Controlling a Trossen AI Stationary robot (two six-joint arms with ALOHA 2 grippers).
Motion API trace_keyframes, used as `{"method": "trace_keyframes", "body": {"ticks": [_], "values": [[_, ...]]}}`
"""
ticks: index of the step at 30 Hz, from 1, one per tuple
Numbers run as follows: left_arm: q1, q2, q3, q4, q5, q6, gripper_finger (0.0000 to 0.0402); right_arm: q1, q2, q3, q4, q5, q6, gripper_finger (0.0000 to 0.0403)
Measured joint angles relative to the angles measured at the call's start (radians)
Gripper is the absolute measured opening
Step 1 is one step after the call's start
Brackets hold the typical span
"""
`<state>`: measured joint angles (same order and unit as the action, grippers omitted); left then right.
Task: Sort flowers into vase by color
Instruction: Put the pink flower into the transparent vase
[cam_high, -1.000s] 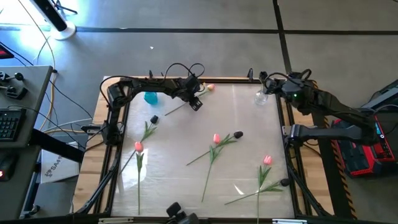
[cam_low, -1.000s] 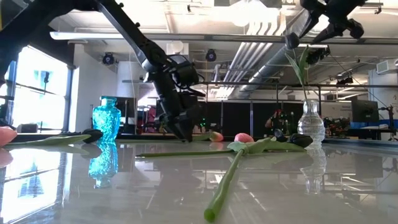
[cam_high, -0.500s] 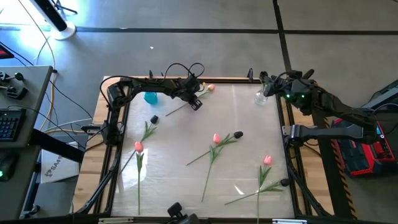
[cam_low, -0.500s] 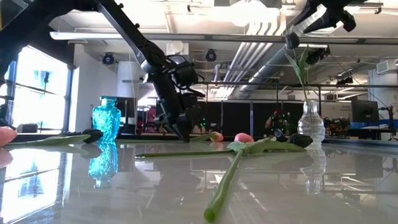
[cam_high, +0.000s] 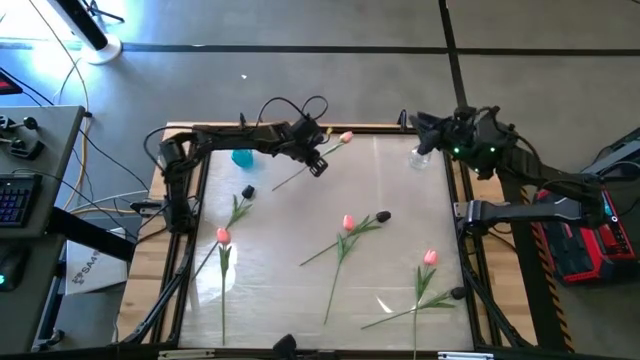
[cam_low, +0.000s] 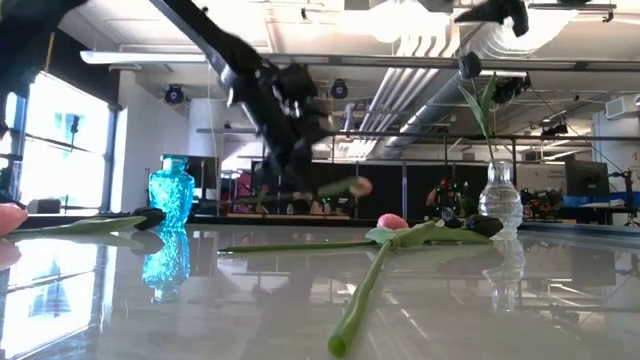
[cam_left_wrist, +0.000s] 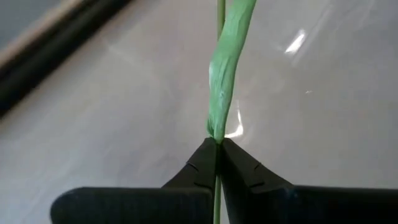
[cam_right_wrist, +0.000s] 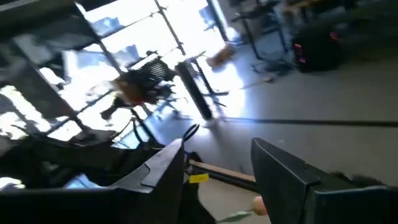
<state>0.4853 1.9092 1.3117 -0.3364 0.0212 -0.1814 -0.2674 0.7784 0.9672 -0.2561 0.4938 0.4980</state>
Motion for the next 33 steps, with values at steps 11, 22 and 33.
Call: {"method": "trace_keyframes", "body": {"ticks": [11,22,33], "values": [[-0.138,-0.315,0.002,0.150,0.075,0.027,0.0000,0.133,0.102,0.000,0.133,-0.209,-0.002,0.0174],[-0.259,-0.443,0.003,0.379,0.074,-0.008,0.0000,0.267,0.268,0.000,0.370,-0.141,-0.006,0.0174],[-0.358,-0.437,0.003,0.430,0.074,0.053,0.0000,0.282,0.358,0.000,0.523,-0.222,-0.037,0.0174]]}}
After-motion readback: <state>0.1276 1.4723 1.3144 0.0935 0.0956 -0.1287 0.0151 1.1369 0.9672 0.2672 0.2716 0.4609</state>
